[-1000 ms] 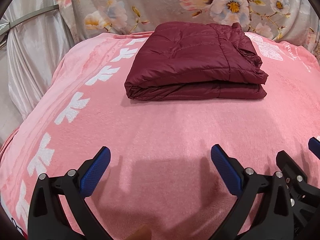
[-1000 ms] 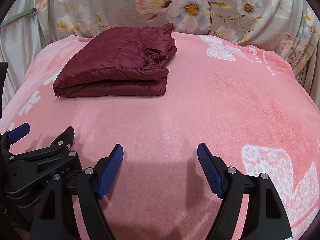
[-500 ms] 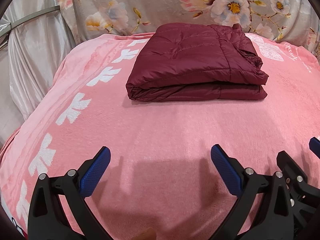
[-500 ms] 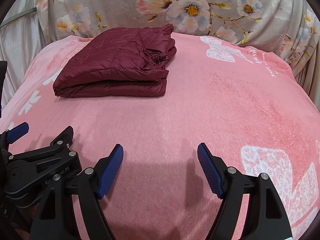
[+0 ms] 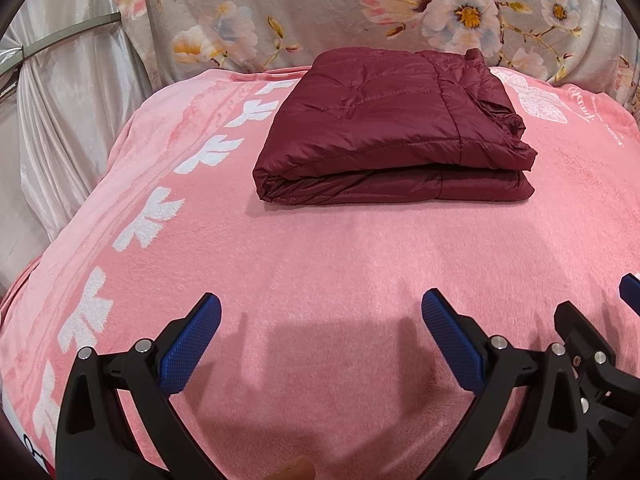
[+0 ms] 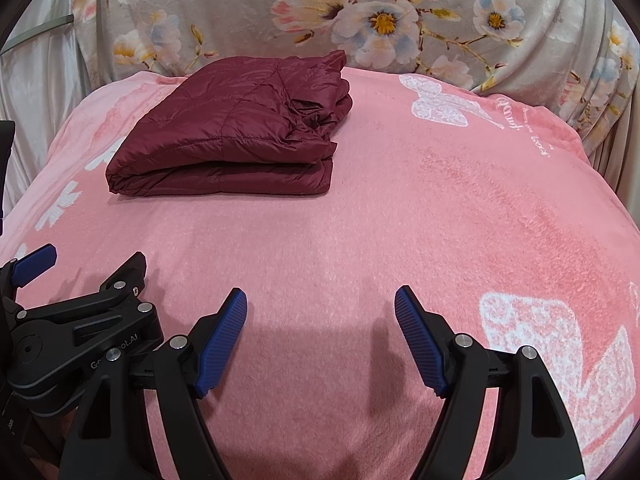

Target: Fold large clothes

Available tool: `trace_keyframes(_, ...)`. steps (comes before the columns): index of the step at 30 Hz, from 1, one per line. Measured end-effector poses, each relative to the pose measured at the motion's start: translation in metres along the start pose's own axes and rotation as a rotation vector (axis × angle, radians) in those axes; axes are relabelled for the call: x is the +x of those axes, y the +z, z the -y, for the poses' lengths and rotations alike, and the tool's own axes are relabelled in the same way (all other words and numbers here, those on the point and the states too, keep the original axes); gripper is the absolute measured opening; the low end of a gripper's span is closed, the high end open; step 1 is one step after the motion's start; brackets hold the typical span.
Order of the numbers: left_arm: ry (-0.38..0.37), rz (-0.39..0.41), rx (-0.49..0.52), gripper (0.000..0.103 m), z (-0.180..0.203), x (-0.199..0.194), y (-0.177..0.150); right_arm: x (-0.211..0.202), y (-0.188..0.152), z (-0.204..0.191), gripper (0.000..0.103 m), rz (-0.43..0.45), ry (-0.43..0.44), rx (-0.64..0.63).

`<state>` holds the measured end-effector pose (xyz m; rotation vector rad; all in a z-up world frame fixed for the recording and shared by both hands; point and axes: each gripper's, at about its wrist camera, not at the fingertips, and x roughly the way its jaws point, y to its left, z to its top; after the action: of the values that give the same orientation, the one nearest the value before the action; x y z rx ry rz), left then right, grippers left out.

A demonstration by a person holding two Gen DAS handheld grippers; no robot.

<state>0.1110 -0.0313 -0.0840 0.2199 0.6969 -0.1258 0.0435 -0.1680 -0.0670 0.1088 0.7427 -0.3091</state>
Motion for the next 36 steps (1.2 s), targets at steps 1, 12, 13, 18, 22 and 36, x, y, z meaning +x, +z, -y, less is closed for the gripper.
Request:
trace_keyframes(1,0.000,0.000,0.000,0.098,0.0001,0.0001,-0.0001,0.0003,-0.0002,-0.0004,0.074,-0.001,0.000,0.000)
trace_keyframes(12,0.005,0.005,0.000,0.098,-0.0016,-0.0019,0.0020,0.0001,-0.0004,-0.0007,0.074,0.000,0.000,0.000)
trace_keyframes(13,0.005,0.005,-0.001,0.098,-0.0024,-0.0015,0.0028,0.0000,-0.0003,-0.0004,0.074,0.000,0.000,0.000)
trace_keyframes(18,0.004,0.005,-0.001,0.098,-0.0028,-0.0012,0.0028,0.0000,-0.0006,-0.0010,0.074,0.000,0.000,0.000)
trace_keyframes(22,0.003,0.004,-0.001,0.098,-0.0019,-0.0017,0.0019,-0.0002,-0.0005,-0.0006,0.074,0.000,0.000,0.000)
trace_keyframes(36,0.006,0.012,0.005,0.095,0.0041,-0.0025,0.0020,-0.0005,-0.0006,-0.0006,0.074,0.001,-0.001,0.000)
